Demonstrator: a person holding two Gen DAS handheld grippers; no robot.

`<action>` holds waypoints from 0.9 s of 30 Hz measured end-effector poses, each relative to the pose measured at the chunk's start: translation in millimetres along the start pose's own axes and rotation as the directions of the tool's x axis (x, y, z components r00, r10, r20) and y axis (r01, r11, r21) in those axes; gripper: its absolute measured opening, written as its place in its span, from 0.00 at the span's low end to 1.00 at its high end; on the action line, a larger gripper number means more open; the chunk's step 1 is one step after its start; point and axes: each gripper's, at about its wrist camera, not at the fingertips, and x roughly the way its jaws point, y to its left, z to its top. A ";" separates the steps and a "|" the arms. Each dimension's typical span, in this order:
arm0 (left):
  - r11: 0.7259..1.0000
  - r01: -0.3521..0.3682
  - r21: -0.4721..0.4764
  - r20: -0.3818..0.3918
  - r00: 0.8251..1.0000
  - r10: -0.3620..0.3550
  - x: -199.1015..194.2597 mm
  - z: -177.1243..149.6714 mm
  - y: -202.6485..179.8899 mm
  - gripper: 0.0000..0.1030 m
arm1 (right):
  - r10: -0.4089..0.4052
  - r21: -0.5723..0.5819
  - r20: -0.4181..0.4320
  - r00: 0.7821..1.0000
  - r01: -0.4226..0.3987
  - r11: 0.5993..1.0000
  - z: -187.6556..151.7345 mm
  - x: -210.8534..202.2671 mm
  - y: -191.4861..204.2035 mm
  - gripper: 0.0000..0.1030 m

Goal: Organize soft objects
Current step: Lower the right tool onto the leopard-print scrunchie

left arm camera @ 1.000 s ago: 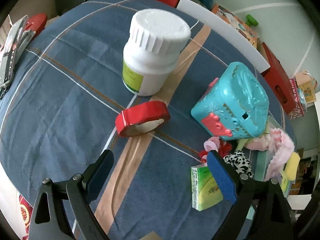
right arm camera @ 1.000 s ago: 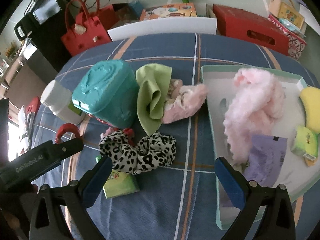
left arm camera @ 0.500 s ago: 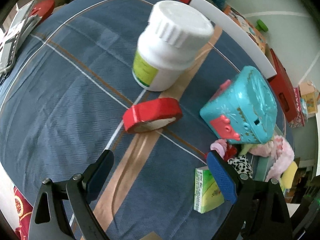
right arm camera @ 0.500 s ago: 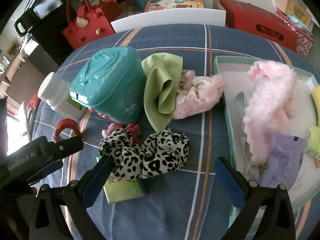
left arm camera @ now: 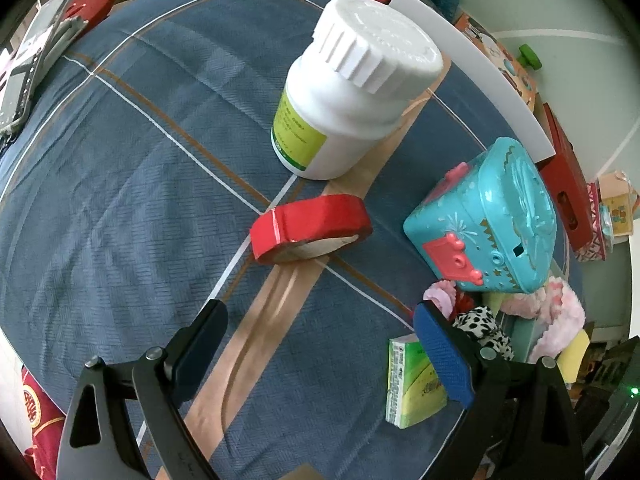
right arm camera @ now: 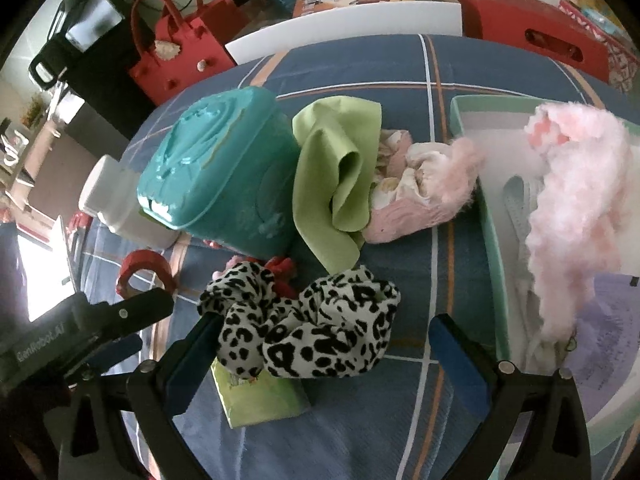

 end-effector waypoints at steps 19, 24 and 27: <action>1.000 0.008 -0.011 -0.002 1.000 -0.008 -2.1 4.9 17.5 0.92 | 0.061 0.044 0.030 0.998 -0.063 0.997 -3.7 -7.6 -9.2 0.85; 1.000 0.008 -0.015 -0.002 1.000 -0.008 -2.6 4.5 18.0 0.92 | 0.070 0.048 0.020 0.997 -0.071 0.996 -9.7 -11.2 -5.0 0.70; 1.000 0.011 -0.016 -0.003 1.000 -0.011 -2.3 3.9 17.2 0.92 | 0.088 0.054 0.000 0.996 -0.087 0.995 -13.9 -10.5 -2.0 0.69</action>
